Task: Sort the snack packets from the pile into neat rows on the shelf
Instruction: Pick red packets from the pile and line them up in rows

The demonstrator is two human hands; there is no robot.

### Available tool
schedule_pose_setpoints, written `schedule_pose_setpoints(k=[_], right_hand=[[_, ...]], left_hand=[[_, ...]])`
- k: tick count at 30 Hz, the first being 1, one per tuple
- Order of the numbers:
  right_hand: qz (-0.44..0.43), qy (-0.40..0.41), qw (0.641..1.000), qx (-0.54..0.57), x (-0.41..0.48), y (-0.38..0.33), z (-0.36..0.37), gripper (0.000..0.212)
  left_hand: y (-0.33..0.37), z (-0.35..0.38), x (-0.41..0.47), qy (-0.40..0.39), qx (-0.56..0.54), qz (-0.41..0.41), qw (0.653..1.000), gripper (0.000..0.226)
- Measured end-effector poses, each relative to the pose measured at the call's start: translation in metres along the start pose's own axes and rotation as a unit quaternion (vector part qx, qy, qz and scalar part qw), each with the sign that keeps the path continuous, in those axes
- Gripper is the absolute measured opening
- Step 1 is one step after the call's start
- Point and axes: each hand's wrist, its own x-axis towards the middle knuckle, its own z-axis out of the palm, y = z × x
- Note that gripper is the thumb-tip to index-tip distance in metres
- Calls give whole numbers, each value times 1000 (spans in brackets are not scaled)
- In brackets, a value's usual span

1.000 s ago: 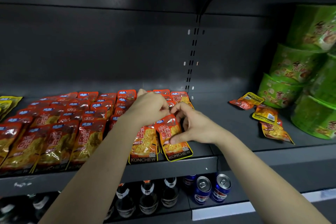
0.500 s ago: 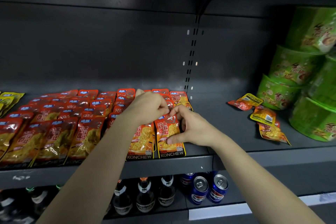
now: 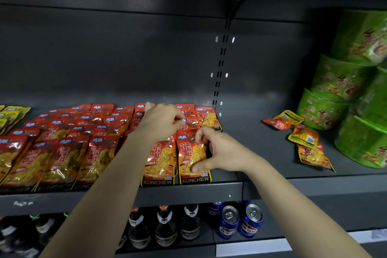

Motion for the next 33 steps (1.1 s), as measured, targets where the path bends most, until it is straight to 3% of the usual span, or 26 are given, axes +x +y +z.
schedule_pose_setpoints(k=[9,18,25,33], right_hand=[[12,-22,1000,-4,-5,-2,-10,50],[33,135,990,-20,-11,22,-58,24],[100,270,954,-85,-26,68,-109,16],[162,330,925,-97,-50,117,-145,9]], left_hand=[[1,-1,7,0,2,-9,1000,18],[39,2,34,0,-6,32,999,24],[99,16,58,-20,-15,73,997,28],[175,41,84,-53,-10,92,994,33]])
